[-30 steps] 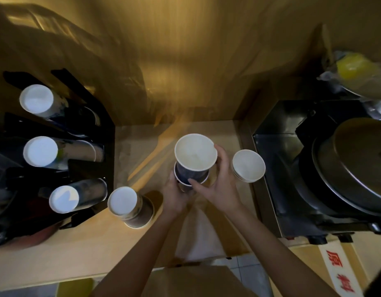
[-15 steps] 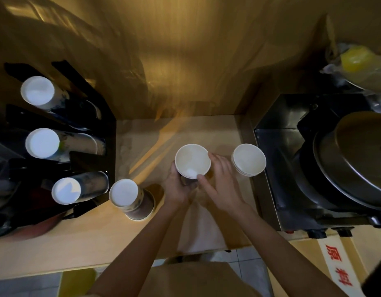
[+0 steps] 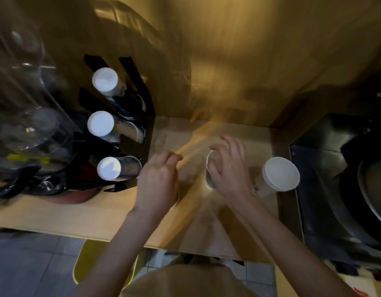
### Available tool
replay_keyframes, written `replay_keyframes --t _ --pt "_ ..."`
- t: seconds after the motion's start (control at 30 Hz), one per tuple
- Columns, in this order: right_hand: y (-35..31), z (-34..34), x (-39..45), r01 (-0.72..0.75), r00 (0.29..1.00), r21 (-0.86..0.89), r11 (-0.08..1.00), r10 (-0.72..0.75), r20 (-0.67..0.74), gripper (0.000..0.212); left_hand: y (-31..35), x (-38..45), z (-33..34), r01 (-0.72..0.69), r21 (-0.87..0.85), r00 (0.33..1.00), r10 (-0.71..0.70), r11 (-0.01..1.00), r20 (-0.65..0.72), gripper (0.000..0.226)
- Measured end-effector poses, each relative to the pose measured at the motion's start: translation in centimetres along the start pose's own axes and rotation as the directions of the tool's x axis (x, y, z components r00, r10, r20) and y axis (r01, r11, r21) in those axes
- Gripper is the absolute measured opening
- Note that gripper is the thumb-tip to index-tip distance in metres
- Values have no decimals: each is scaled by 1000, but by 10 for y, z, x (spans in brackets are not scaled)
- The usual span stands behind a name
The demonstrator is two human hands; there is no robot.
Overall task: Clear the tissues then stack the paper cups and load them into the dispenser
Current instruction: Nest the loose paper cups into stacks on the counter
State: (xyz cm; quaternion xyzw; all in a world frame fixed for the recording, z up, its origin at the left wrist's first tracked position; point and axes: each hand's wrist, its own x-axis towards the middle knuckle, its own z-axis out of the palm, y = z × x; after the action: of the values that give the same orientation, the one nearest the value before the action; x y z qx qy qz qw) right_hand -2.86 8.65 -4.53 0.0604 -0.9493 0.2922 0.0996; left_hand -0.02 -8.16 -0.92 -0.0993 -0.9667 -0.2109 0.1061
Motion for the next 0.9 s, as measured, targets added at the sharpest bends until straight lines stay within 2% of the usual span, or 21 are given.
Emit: replay_keyframes --t 0.13,0.27,0.33,0.4,0.47,0.57,0.63,0.7,0.77,0.83,0.9 --pt "-35 17 -1 191 956 119 974 -213 204 55 -41 -35 3 115 -15 993 -115 993 39 57" --pt "-56 43 -5 275 856 121 954 -300 421 69 -60 -79 36 294 -69 954 -288 953 83 72" --pt "-60 55 -6 297 817 108 949 -311 486 75 -68 -89 55 446 -131 892 -427 885 151 73" --pt "-61 64 -7 302 780 74 951 -291 555 78 -78 -90 73 551 -155 826 -508 820 246 71" --pt "-59 70 -8 289 770 72 955 -277 575 75 -83 -84 86 597 -157 779 -523 786 345 68" --pt "-56 75 -9 213 805 152 965 -261 533 70 -86 -75 102 657 -180 707 -515 732 485 64" --pt "-54 76 -9 150 817 199 968 -235 526 71 -92 -72 114 755 -230 627 -573 614 528 62" --pt "-54 76 -9 86 833 236 968 -200 517 70 -97 -69 122 852 -347 523 -627 392 577 61" --pt "-55 75 -6 27 855 260 965 -157 495 68 -99 -66 124 869 -470 454 -628 155 632 61" --pt "-56 68 0 1 877 265 964 -128 463 66 -93 -58 114 842 -540 431 -612 8 663 59" --pt "-53 56 10 -42 905 287 957 -86 418 66 -85 -49 100 784 -619 474 -610 -35 635 50"
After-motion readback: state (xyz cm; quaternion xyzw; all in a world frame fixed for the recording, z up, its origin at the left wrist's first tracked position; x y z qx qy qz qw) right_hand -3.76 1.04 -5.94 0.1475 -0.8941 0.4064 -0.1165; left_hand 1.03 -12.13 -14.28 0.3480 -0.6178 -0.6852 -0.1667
